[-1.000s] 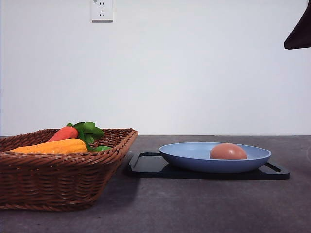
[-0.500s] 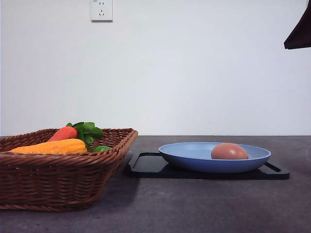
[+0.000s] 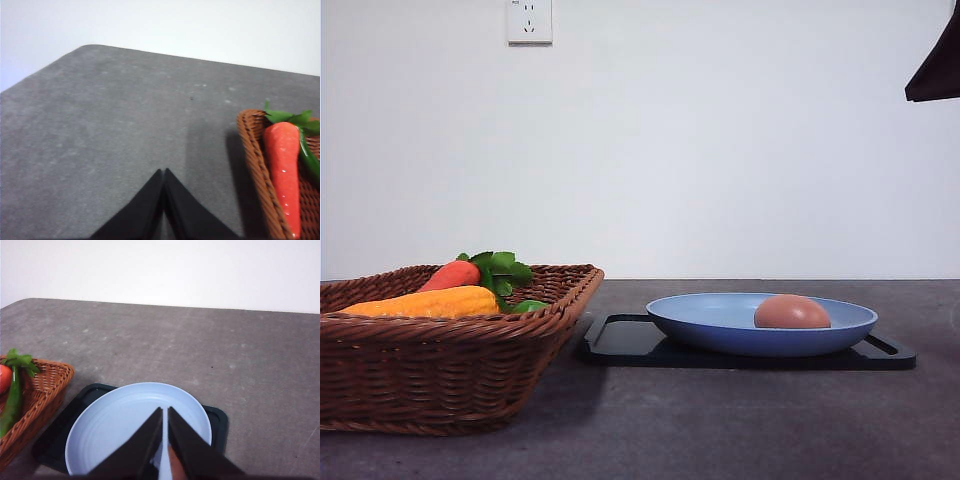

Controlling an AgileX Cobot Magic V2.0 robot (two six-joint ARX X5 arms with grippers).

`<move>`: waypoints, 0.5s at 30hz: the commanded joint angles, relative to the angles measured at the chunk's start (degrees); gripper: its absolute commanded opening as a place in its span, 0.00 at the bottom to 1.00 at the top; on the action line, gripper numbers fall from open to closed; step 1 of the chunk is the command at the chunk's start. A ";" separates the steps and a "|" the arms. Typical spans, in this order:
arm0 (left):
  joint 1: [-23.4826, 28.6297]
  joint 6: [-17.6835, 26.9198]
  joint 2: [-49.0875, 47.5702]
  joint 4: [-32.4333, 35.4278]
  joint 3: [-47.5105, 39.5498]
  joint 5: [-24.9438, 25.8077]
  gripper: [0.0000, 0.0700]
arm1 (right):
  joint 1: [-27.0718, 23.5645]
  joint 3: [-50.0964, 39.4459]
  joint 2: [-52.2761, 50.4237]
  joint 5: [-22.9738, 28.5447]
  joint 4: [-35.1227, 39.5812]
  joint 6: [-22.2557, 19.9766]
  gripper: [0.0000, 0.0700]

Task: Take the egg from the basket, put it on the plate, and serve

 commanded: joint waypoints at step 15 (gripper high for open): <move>0.03 -1.80 -0.13 -0.44 -1.53 0.54 0.00 | 0.31 0.26 0.19 0.20 0.66 0.61 0.00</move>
